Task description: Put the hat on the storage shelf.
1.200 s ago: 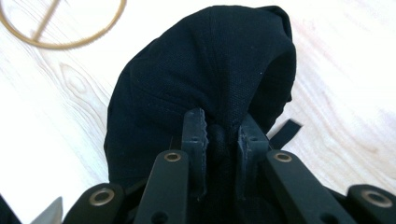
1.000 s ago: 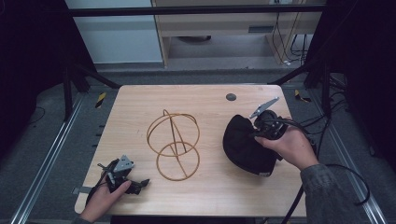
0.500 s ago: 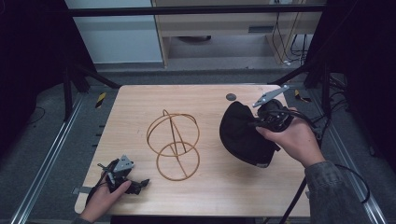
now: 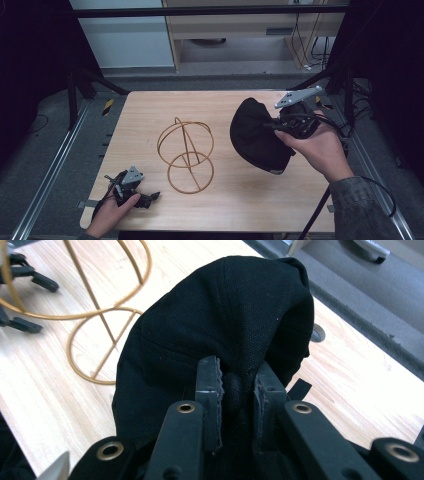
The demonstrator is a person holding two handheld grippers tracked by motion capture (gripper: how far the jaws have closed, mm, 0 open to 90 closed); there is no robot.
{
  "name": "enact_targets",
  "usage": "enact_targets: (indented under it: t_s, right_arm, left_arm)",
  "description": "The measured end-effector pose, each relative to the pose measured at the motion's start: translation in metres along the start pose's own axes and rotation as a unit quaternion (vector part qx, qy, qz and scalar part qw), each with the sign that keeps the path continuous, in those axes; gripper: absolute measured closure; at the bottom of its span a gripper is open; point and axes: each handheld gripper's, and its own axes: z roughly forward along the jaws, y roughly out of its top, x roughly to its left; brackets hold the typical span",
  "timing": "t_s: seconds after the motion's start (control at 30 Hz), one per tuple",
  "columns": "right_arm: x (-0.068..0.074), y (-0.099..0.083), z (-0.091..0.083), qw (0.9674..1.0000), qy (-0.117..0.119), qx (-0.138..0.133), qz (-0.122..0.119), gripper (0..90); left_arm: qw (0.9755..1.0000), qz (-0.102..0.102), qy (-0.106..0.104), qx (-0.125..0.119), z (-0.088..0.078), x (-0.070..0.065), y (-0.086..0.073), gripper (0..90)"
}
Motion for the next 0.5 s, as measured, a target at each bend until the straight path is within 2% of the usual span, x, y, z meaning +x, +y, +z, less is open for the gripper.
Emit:
enact_targets:
  t_s: [0.5]
  right_arm:
    - [0.009,0.015,-0.023,0.9989,0.009,-0.045,0.002,77.7]
  left_arm:
    - [1.0000,0.000,0.000,0.000,0.000,0.000,0.000,0.0]
